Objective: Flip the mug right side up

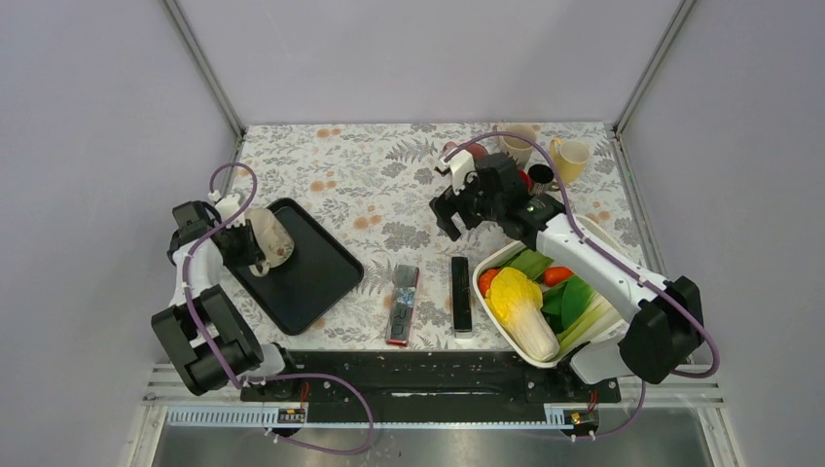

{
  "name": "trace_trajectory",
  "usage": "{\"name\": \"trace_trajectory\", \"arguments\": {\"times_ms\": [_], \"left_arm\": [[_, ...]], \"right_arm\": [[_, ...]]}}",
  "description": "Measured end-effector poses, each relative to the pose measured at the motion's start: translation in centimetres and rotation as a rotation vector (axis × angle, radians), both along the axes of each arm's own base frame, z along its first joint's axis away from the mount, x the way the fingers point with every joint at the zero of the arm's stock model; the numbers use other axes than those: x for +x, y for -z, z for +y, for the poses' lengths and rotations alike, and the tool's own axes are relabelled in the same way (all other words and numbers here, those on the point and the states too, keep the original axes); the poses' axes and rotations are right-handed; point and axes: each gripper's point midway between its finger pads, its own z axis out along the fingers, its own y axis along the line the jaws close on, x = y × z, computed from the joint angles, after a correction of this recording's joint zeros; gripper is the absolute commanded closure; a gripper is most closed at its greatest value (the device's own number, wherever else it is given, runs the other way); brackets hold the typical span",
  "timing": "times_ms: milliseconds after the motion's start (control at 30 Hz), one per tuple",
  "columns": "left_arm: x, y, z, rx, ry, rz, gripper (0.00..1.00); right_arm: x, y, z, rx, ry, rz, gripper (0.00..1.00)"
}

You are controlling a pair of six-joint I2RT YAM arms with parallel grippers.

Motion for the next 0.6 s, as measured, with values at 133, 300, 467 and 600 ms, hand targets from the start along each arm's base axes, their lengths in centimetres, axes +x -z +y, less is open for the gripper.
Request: {"name": "trace_trajectory", "arguments": {"times_ms": [133, 300, 467, 600], "left_arm": [[-0.3, -0.9, -2.9, -0.096, 0.063, 0.009, 1.00], [-0.8, -2.0, -6.5, -0.206, 0.142, 0.044, 1.00], [0.6, -5.0, -9.3, -0.297, 0.194, 0.000, 1.00], [1.3, -7.1, -10.8, -0.384, 0.199, -0.034, 1.00]], "right_arm": [[-1.5, -0.2, 5.0, 0.243, -0.038, 0.027, 0.03], [-2.9, 0.5, 12.5, 0.476, -0.098, 0.120, 0.06], [-4.8, 2.3, 18.0, 0.628, -0.121, 0.270, 0.07], [-4.6, 2.6, 19.8, 0.744, -0.083, 0.357, 0.07]]}}
